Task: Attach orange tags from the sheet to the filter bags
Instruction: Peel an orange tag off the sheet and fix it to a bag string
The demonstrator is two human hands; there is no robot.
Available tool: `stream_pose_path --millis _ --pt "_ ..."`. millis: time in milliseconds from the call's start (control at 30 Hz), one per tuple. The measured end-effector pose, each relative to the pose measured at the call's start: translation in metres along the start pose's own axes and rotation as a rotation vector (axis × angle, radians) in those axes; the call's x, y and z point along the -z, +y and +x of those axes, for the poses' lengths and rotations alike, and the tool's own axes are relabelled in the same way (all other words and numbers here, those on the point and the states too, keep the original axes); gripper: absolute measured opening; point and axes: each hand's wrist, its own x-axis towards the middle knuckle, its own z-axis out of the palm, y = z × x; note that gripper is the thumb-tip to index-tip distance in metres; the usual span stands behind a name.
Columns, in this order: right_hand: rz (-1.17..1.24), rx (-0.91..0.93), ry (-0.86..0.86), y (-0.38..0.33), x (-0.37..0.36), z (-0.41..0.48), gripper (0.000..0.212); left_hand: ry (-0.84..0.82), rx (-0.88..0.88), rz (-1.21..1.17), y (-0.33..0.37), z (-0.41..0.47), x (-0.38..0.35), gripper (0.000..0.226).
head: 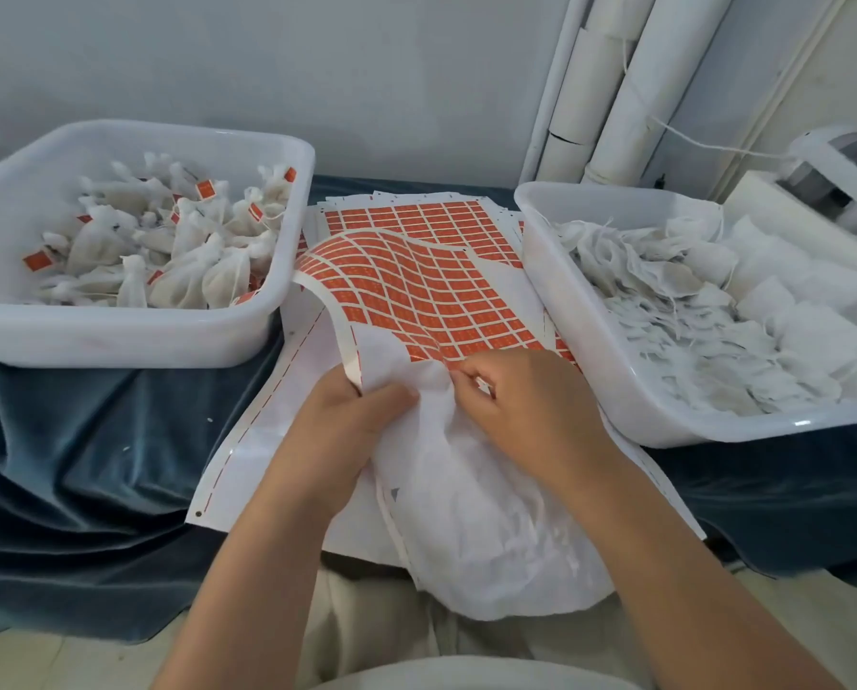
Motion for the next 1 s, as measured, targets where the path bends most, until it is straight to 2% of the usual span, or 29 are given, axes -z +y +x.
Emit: stream_pose_path --millis 100,200,433,500,567,667,733,833,900,1000 --pt "0.209 -0.029 -0.032 0.004 0.001 0.0 0.045 0.0 -0.021 -0.015 0.0 0.001 0.001 0.038" --pt "0.328 -0.029 -0.06 0.002 0.001 -0.002 0.027 -0.028 -0.039 -0.033 -0.001 0.001 -0.002 0.042" --pt "0.335 0.032 -0.075 0.006 0.001 -0.004 0.043 -0.042 -0.045 -0.053 0.0 0.002 0.0 0.039" --pt "0.279 0.04 -0.03 0.008 0.002 -0.004 0.039 -0.026 -0.052 -0.043 0.001 0.002 0.001 0.035" --pt "0.154 0.058 0.096 0.004 0.004 -0.007 0.018 0.01 -0.081 0.009 0.003 0.001 0.001 0.03" --pt "0.059 0.17 0.247 -0.008 0.008 -0.006 0.037 0.077 -0.143 0.121 0.005 -0.002 -0.002 0.022" --pt "0.009 0.283 0.21 -0.013 0.012 -0.001 0.034 0.13 -0.178 0.207 0.006 -0.004 -0.005 0.014" --pt "-0.032 0.394 0.19 -0.011 0.015 0.006 0.023 0.197 -0.185 0.342 0.008 -0.005 -0.007 0.019" --pt "-0.078 0.422 0.185 -0.01 0.015 0.009 0.021 0.22 -0.19 0.368 0.009 -0.005 -0.005 0.01" --pt "-0.087 0.411 0.184 -0.008 0.015 0.013 0.021 0.21 -0.16 0.353 0.01 -0.007 -0.004 0.008"
